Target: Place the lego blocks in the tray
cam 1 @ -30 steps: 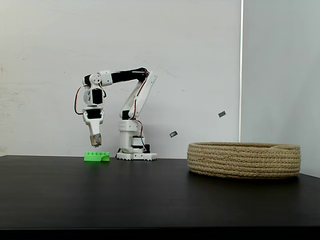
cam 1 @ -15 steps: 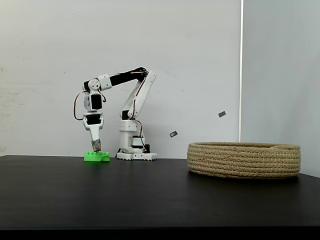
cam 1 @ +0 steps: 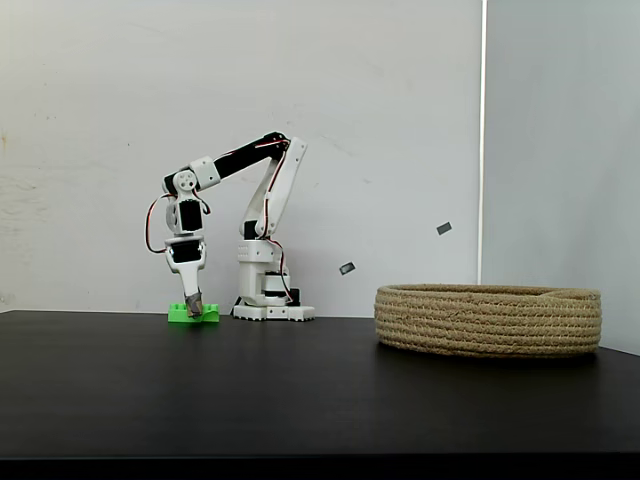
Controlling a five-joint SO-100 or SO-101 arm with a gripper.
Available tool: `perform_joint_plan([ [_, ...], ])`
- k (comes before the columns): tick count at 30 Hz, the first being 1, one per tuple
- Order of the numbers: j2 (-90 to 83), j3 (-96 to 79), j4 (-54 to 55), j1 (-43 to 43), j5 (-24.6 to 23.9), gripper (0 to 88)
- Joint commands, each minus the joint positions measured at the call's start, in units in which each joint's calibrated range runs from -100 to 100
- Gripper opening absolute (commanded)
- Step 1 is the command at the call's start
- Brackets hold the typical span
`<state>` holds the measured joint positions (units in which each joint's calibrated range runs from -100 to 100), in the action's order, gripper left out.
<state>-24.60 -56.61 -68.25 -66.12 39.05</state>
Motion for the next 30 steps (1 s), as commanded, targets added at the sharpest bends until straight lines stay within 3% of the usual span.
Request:
perform_joint_plan([
  [1,-0.34,-0.26,0.99,-0.57,-0.39,24.1],
  [10,-0.34,-2.45,3.82,-0.82,-1.07,15.9],
  [14,-0.34,-4.09,5.65,-0.41,-1.76,0.2],
  [19,-1.11,-2.63,4.65,0.91,-2.78,0.0],
  [25,-2.66,17.25,-8.26,10.06,-5.23,0.0],
  [30,-0.77,38.78,-9.43,24.82,-6.2,0.0],
])
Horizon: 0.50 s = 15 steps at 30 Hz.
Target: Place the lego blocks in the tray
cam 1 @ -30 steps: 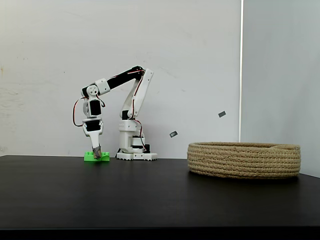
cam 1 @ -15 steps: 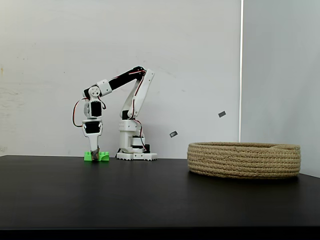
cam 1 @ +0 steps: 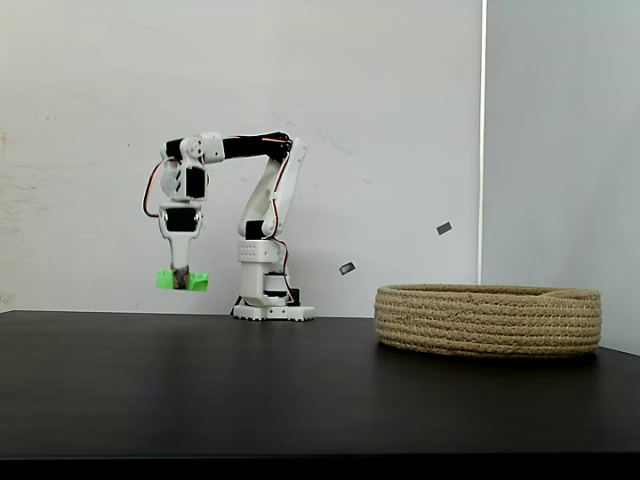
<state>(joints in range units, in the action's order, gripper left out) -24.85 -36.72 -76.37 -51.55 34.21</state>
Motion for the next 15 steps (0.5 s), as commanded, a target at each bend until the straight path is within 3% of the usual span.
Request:
perform_joint_plan([
  [1,0.6,23.36,-1.47,13.79,-1.95,0.0],
  [8,6.88,40.23,3.19,38.69,-3.42,0.0],
  [15,13.5,40.23,20.85,56.66,-1.76,0.0],
])
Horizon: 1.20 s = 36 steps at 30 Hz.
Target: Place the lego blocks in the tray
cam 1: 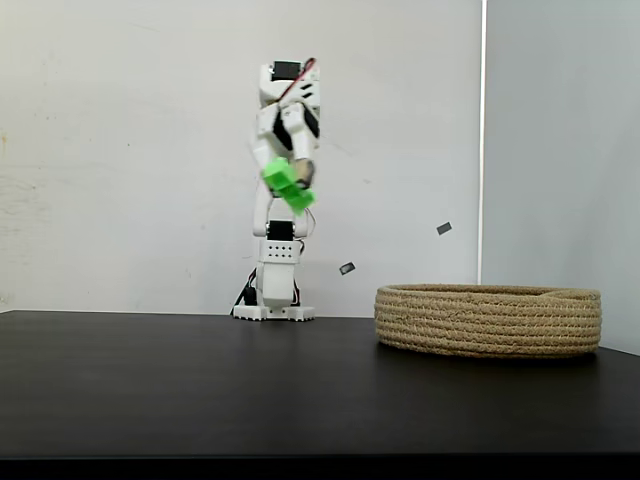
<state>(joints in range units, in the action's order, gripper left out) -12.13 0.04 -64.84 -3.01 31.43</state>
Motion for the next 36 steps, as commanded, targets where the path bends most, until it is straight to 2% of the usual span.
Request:
perform_joint_plan([
  [1,1.81,3.1,11.74,10.1,1.27,0.0],
  [8,7.74,0.55,21.23,18.59,2.1,0.0],
  [9,8.26,0.0,22.15,18.92,2.34,3.3],
  [11,8.95,-1.46,23.32,19.42,3.22,19.2],
  [12,8.95,-2.0,23.65,19.42,3.32,23.0],
  [16,8.35,-4.28,23.98,18.26,3.86,32.0],
  [20,4.13,-8.3,23.98,15.05,4.69,34.2],
  [22,1.12,-10.58,23.98,12.58,5.47,29.3],
  [26,-8.42,-19.52,23.98,4.99,6.74,0.0],
  [31,-21.66,-37.85,24.06,-5.31,11.14,0.0],
  [36,-34.13,-59.28,28.06,-8.94,15.48,0.0],
])
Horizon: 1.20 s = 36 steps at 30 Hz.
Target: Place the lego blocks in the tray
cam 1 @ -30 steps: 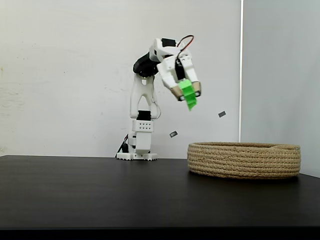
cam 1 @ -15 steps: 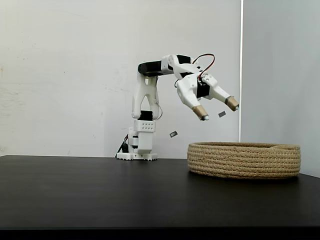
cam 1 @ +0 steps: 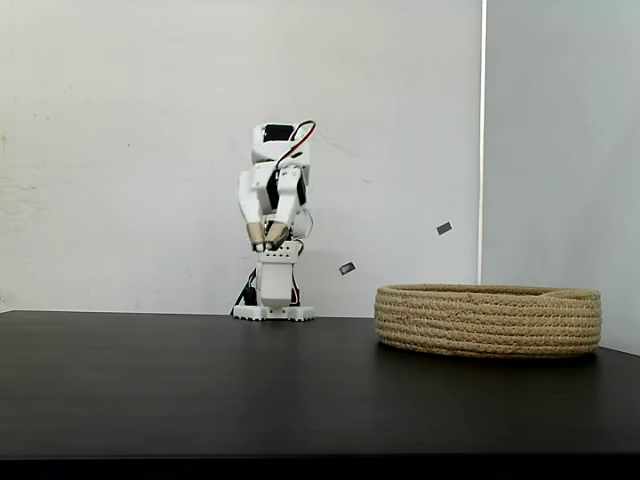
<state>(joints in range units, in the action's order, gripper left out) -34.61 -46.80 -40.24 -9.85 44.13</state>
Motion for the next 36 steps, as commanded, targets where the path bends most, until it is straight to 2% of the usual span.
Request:
perform_joint_plan([
  [1,-13.72,-16.82,3.96,-2.27,3.71,0.0],
  [7,-29.45,-39.98,5.87,-2.27,8.06,0.0],
  [15,-48.71,-53.2,-4.62,-0.62,10.89,0.0],
  [18,-52.15,-53.2,-10.54,1.69,9.72,0.0],
  [26,-61.01,-53.2,-32.44,4.49,10.31,0.0],
  [32,-63.76,-53.2,-32.78,6.06,9.33,0.0],
  [35,-64.19,-53.2,-32.69,6.23,4.79,5.0],
  [36,-64.19,-53.2,-32.69,6.23,4.93,5.9],
])
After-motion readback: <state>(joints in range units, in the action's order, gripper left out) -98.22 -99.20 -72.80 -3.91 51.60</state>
